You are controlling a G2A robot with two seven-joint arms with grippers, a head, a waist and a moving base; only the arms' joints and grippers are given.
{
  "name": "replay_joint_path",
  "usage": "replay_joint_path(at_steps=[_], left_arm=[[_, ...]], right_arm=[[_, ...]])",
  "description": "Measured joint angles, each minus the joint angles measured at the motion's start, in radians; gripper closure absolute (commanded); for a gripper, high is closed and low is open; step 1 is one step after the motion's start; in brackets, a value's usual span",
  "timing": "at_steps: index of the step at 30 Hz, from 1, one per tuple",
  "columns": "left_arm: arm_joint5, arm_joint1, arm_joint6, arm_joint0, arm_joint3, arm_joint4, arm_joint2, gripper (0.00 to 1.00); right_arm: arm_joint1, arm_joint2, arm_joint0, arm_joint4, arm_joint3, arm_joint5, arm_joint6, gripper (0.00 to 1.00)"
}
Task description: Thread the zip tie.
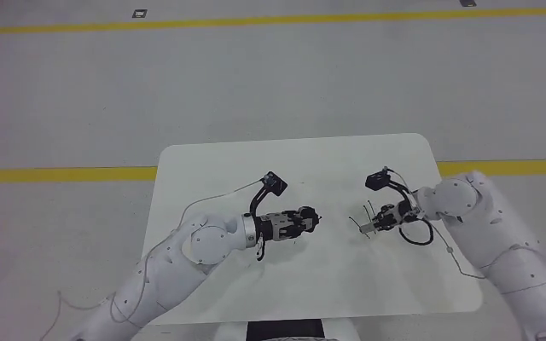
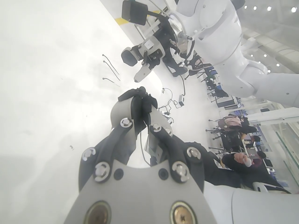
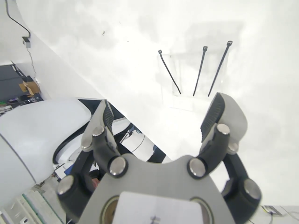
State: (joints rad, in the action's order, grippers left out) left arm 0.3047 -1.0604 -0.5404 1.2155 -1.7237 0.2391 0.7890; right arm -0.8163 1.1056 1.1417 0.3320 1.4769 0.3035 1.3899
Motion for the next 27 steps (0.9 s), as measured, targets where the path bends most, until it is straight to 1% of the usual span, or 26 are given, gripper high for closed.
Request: replay_joint_path(at_steps=[2, 4, 11, 14, 16, 20, 24, 27], left_arm=[[0.0, 0.0, 0.0, 0.0, 0.0, 0.0, 0.0, 1.0], [0.0, 0.0, 0.0, 0.0, 0.0, 0.0, 0.0, 1.0], [0.0, 0.0, 0.0, 0.0, 0.0, 0.0, 0.0, 1.0], [0.0, 0.0, 0.0, 0.0, 0.0, 0.0, 0.0, 1.0], [0.0, 0.0, 0.0, 0.0, 0.0, 0.0, 0.0, 1.0], [0.0, 0.0, 0.0, 0.0, 0.0, 0.0, 0.0, 1.0], [0.0, 0.0, 0.0, 0.0, 0.0, 0.0, 0.0, 1.0], [0.0, 0.0, 0.0, 0.0, 0.0, 0.0, 0.0, 1.0]], right_arm=[[0.005, -0.045, -0.019, 0.008, -0.01, 0.006, 0.0, 0.0], [0.006, -0.059, -0.027, 0.009, -0.014, 0.004, 0.0, 0.0], [0.005, -0.057, -0.022, 0.005, -0.014, 0.004, -0.007, 0.0], [0.002, -0.057, -0.016, -0.007, -0.031, 0.001, -0.067, 0.0], [0.0, -0.054, -0.016, -0.029, -0.044, 0.013, -0.095, 0.0], [-0.003, -0.061, -0.021, -0.041, -0.056, 0.021, -0.115, 0.0], [-0.01, -0.082, -0.031, -0.03, -0.067, -0.004, -0.139, 0.0], [-0.011, -0.087, -0.032, -0.023, -0.064, 0.005, -0.148, 0.0]])
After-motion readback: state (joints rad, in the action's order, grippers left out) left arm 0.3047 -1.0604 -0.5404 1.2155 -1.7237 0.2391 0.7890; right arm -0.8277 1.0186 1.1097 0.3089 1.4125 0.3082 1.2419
